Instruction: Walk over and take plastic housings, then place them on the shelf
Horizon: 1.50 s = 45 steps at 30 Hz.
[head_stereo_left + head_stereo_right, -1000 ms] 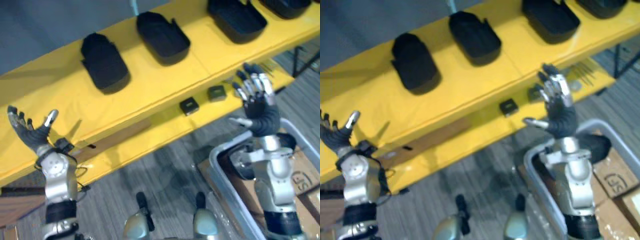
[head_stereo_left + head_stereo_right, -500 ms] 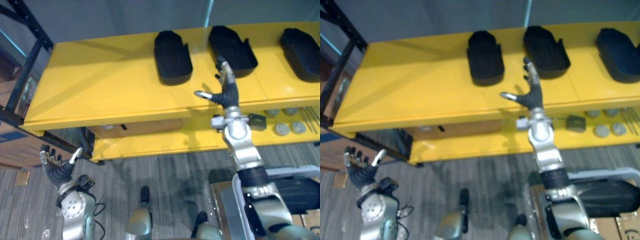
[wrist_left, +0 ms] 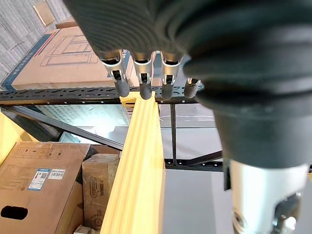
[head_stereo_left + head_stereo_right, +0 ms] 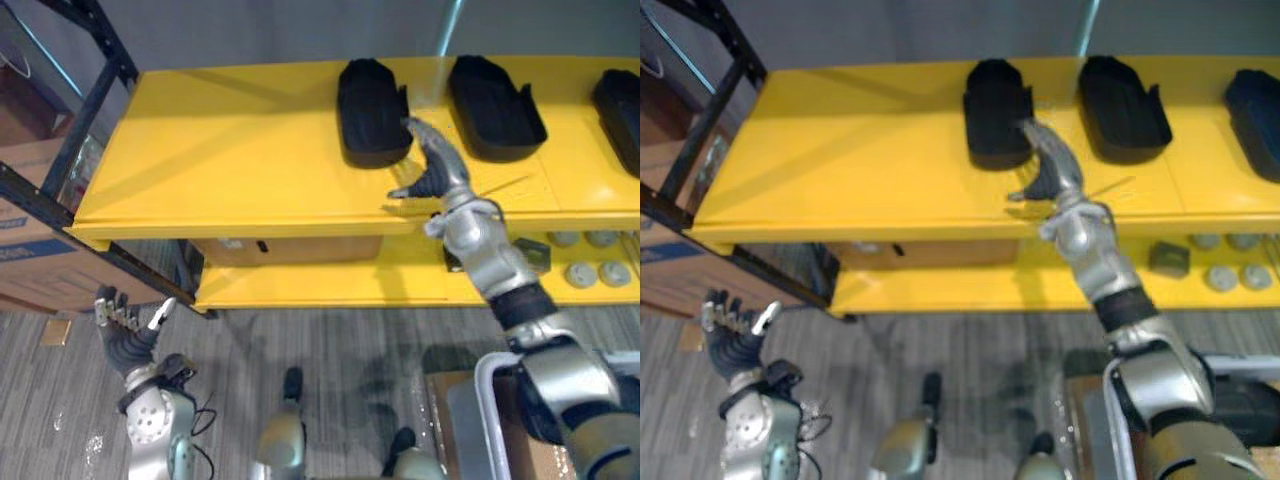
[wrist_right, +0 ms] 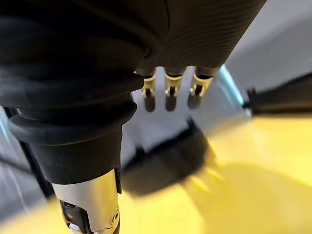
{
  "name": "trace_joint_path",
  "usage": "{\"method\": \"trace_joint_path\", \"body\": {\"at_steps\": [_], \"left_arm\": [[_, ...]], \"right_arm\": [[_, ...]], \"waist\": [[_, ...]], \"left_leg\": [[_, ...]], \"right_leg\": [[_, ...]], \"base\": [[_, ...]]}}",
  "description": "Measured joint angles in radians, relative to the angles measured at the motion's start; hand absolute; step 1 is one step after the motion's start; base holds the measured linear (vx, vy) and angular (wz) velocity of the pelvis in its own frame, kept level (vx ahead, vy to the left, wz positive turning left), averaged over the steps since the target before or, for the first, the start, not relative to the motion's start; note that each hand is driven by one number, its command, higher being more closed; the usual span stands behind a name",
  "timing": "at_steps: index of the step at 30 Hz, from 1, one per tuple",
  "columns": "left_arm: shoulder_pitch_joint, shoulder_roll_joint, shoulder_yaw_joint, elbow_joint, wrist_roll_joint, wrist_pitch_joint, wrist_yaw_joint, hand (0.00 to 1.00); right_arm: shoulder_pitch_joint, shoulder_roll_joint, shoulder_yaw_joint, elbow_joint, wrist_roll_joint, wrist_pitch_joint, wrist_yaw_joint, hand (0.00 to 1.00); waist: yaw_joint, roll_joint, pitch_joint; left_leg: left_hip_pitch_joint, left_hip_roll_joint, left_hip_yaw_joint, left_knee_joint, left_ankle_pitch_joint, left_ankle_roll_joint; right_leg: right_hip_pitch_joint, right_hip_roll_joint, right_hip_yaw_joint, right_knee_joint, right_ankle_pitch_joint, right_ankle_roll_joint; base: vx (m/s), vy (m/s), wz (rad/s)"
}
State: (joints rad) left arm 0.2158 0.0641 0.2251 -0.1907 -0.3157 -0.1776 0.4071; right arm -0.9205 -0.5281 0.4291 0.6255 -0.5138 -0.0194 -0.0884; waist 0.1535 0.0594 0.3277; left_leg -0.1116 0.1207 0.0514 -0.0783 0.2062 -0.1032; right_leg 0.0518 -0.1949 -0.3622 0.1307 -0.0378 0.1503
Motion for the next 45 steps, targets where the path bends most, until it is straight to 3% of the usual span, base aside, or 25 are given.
{"method": "trace_joint_path", "body": {"at_steps": [4,13,23,27,37,45], "left_arm": [[-0.015,0.019,-0.028,0.001,0.0,0.004,-0.008,0.0],[-0.041,0.056,-0.075,0.01,-0.002,0.006,-0.024,0.0],[-0.038,0.044,-0.073,-0.006,-0.033,0.006,-0.025,0.0],[-0.038,0.036,-0.067,-0.038,-0.037,0.006,-0.029,0.0],[-0.038,0.005,-0.029,-0.064,-0.037,0.027,-0.039,0.0],[-0.038,0.005,-0.029,-0.083,-0.038,0.047,-0.061,0.0]], "right_arm": [[-0.118,-0.044,0.127,0.083,-0.066,0.024,0.09,0.0],[-0.318,-0.063,0.269,0.19,-0.15,0.039,0.181,0.0],[-0.403,-0.07,0.278,0.22,-0.159,0.036,0.183,0.0],[-0.404,-0.075,0.278,0.217,-0.152,0.034,0.237,0.0],[-0.444,-0.091,0.315,0.206,-0.025,-0.017,0.45,0.0],[-0.461,-0.103,0.365,0.214,0.036,-0.096,0.494,0.0]], "waist": [[0.008,-0.014,0.019],[0.059,-0.032,0.06],[0.067,-0.039,0.07],[0.065,-0.038,0.089],[0.065,-0.041,0.112],[0.066,-0.041,0.112]], "left_leg": [[-0.011,0.007,-0.013,0.0,0.008,-0.005],[-0.013,0.024,-0.015,0.0,0.006,-0.004],[-0.026,0.019,-0.016,0.0,0.01,-0.01],[-0.023,0.011,-0.015,0.0,0.01,-0.009],[-0.02,0.009,-0.013,0.0,0.01,-0.009],[-0.01,0.01,-0.014,0.0,0.01,-0.009]], "right_leg": [[-0.001,0.008,-0.015,-0.001,-0.001,-0.001],[-0.009,0.02,-0.014,0.015,-0.018,-0.009],[-0.032,0.011,-0.017,0.042,-0.033,-0.008],[-0.033,0.002,-0.017,0.048,-0.034,-0.006],[-0.031,0.0,-0.017,0.048,-0.033,-0.006],[-0.018,0.002,-0.019,0.043,-0.032,-0.004]], "base": [[0.0,-0.044,0.08],[-0.01,-0.045,0.0],[0.0,-0.019,0.01],[0.0,0.0,0.0],[0.0,-0.01,0.0],[0.0,0.0,0.0]]}}
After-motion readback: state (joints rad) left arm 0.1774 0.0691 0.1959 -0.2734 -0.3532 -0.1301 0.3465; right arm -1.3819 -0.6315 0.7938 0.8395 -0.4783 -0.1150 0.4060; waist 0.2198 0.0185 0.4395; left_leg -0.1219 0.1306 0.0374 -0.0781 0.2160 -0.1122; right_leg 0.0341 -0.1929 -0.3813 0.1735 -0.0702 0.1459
